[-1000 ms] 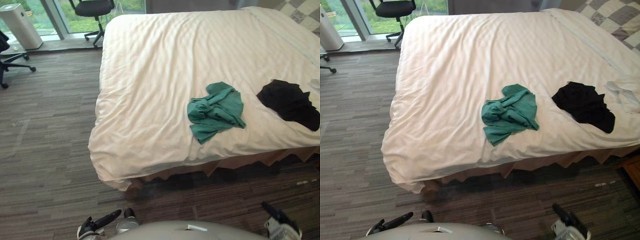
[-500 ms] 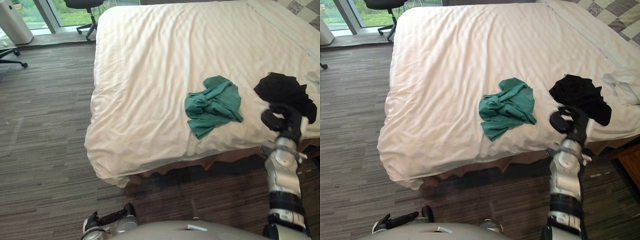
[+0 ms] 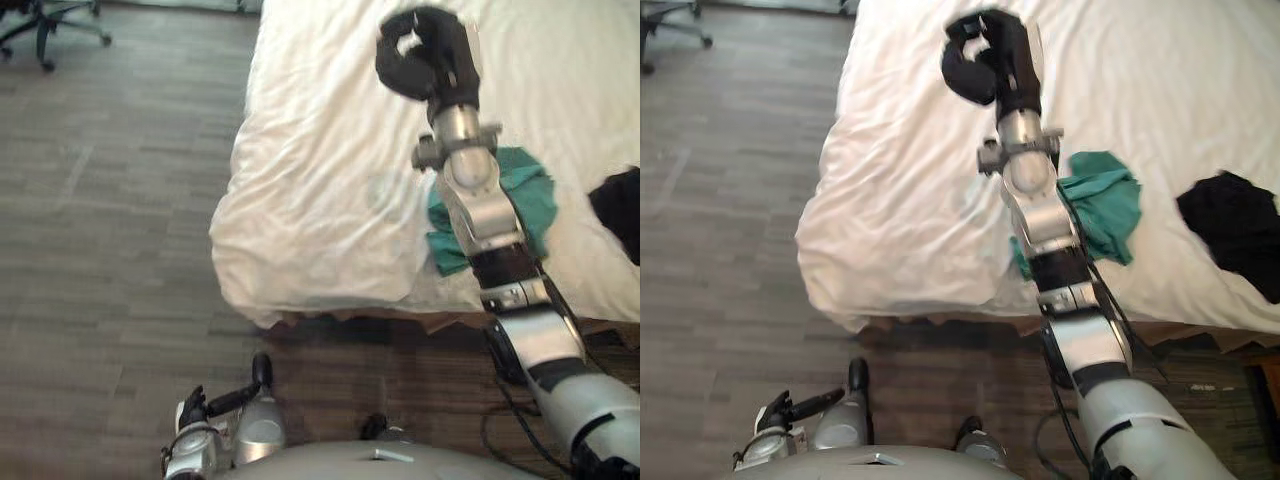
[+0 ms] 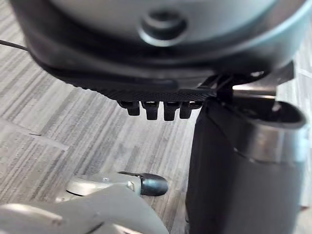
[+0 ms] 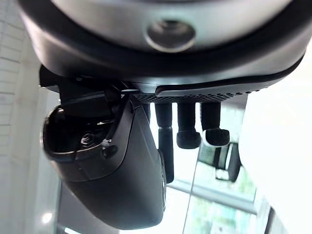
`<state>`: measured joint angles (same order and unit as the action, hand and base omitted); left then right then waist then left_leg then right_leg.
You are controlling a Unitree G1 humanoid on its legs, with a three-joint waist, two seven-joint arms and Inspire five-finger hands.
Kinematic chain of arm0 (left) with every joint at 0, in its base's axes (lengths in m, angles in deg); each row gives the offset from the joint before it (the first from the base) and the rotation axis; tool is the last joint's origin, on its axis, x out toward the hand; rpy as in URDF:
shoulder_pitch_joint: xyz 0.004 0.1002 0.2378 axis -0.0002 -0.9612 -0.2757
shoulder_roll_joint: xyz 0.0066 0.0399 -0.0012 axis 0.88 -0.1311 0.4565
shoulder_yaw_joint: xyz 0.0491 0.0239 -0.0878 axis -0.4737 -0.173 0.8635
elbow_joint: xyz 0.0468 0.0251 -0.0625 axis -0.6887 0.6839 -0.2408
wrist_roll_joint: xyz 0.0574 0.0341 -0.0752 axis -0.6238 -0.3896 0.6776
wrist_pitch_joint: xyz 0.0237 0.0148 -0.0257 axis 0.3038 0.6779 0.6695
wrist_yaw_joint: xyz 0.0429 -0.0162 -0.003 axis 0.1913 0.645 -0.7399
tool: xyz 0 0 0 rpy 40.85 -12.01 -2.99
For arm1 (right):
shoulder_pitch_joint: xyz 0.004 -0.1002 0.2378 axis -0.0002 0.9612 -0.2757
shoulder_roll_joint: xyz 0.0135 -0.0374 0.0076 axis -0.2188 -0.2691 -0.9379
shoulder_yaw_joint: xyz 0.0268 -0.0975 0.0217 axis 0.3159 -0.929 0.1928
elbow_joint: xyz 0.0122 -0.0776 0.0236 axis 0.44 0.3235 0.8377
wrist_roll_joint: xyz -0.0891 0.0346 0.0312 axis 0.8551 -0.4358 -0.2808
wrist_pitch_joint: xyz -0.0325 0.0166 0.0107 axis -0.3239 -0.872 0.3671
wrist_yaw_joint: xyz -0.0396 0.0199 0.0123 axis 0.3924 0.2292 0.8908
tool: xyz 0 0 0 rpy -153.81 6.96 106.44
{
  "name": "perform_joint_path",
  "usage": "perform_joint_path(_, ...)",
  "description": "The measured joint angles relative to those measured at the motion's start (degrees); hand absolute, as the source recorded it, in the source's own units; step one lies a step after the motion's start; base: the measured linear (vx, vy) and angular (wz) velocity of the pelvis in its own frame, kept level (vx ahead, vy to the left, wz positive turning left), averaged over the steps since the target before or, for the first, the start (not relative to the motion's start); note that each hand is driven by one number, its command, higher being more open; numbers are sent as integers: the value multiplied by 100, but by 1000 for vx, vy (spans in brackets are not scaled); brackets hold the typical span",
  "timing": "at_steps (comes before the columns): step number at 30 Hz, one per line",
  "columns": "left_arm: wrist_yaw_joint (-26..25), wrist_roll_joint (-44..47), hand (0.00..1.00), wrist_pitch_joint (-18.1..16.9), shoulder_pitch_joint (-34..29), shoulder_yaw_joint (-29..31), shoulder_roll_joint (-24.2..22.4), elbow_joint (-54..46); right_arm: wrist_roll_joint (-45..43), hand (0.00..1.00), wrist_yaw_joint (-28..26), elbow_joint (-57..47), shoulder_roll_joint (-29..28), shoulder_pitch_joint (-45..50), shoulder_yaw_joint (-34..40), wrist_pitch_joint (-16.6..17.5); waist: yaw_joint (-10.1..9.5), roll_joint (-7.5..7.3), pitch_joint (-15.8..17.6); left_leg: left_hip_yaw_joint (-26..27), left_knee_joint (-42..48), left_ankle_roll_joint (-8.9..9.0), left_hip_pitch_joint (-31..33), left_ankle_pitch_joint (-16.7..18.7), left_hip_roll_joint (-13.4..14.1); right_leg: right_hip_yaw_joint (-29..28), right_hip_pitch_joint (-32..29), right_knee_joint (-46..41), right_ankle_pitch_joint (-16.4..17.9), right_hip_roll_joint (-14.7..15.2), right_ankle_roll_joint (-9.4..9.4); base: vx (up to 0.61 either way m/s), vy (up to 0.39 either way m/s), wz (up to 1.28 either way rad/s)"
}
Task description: Tidy up the quilt and then pick up the clothes from the bed and put them into the laundry hamper
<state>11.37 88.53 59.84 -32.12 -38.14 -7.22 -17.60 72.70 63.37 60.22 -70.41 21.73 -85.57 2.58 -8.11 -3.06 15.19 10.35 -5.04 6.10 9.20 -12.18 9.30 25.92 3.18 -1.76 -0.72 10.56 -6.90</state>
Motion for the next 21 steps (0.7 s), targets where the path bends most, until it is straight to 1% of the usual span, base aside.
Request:
perform_joint_path(1,0,32,100,-32,4,-10,-16,-71,-31,0,0,93,-58,-108,-18,1,-39,0,77,-44,-6,-7,85,-32,4,60,-48,-1,20,-10,4,-210,28,42)
perform_joint_path(2,-7,56,100,-92,57,-35,-38,-182,-170,0,1,294,-141,-284,-49,0,-133,7,240,-161,-20,-22,247,-89,-9,137,-129,-3,80,-17,-10,-222,26,46)
perform_joint_path(3,-16,81,100,-147,154,-82,-42,-255,-180,0,2,468,-175,-412,-82,-2,-184,30,390,-279,-21,21,417,-138,-55,241,-209,-8,173,-6,-65,-214,28,48)
perform_joint_path(5,-25,109,100,-188,195,-163,-84,-375,-265,0,9,571,-199,-462,-90,-18,-255,127,575,-441,-22,14,635,-202,-57,384,-338,-47,174,-26,-69,-197,71,42)
perform_joint_path(6,-27,145,100,-240,196,-168,-117,-473,-419,0,16,655,-204,-471,-90,-18,-279,157,693,-539,-22,21,783,-206,-61,488,-429,-77,173,-43,-67,-178,77,43)
perform_joint_path(8,-15,277,100,-338,197,-245,-131,-634,-458,0,94,856,-205,-576,-89,-20,-319,185,893,-655,-21,66,1032,-236,-62,613,-629,-131,169,-42,-73,-153,63,35)
perform_joint_path(10,-16,277,100,-435,218,-405,-122,-716,-623,0,157,1059,-204,-680,-80,-18,-372,230,918,-761,-19,107,1327,-270,-63,694,-854,-151,121,-38,-81,-110,53,19)
perform_joint_path(11,-15,276,100,-471,288,-484,-133,-727,-667,0,177,1255,-202,-777,-77,-17,-446,302,958,-795,-18,100,1487,-353,-69,722,-1025,-229,113,-16,-79,-63,43,12)
perform_joint_path(12,-17,277,100,-492,343,-543,-139,-716,-668,0,185,1377,-202,-846,-75,-16,-464,349,984,-820,-18,94,1567,-389,-74,743,-1099,-267,112,-6,-78,-86,65,11)
perform_joint_path(13,-16,271,100,-556,478,-670,-126,-710,-668,0,218,1680,-210,-1028,-60,-17,-523,467,1048,-888,-16,87,1819,-432,-92,811,-1339,-357,112,21,-78,-68,56,11)
perform_joint_path(14,-15,256,100,-562,596,-706,-137,-664,-663,0,227,1845,-239,-1108,48,26,-592,534,1082,-925,-12,86,1954,-505,-95,831,-1474,-405,107,25,-84,-59,52,10)
perform_joint_path(15,-14,255,100,-568,649,-731,-138,-638,-653,0,248,1927,-292,-1147,153,122,-619,580,1106,-945,-9,87,2044,-550,-94,841,-1549,-435,108,26,-85,-27,38,10)
perform_joint_path(16,-18,250,100,-637,722,-730,-134,-553,-653,0,271,1968,-418,-1234,452,443,-623,613,1123,-992,0,68,2204,-585,-107,885,-1710,-506,110,47,-87,-7,37,8)
perform_joint_path(17,-36,246,100,-663,837,-688,-136,-408,-657,0,264,2099,-484,-1375,706,621,-620,622,1127,-1001,2,94,2298,-615,-120,905,-1826,-573,133,77,-94,-1,35,8)
perform_joint_path(18,-51,236,100,-659,889,-662,-140,-340,-665,0,259,2150,-561,-1399,814,677,-627,627,1129,-1001,3,94,2315,-615,-133,910,-1863,-633,166,107,-98,14,36,8)
perform_joint_path(19,-96,223,100,-653,960,-646,-148,-230,-663,0,260,2145,-767,-1253,933,880,-587,631,1124,-971,4,39,2313,-576,-194,912,-1951,-914,341,251,-133,12,31,11)
perform_joint_path(21,-109,218,100,-651,968,-607,-179,-216,-661,0,282,1950,-891,-1092,877,982,-557,623,1118,-875,6,4,2311,-551,-234,898,-2060,-1160,495,388,-162,11,31,9)
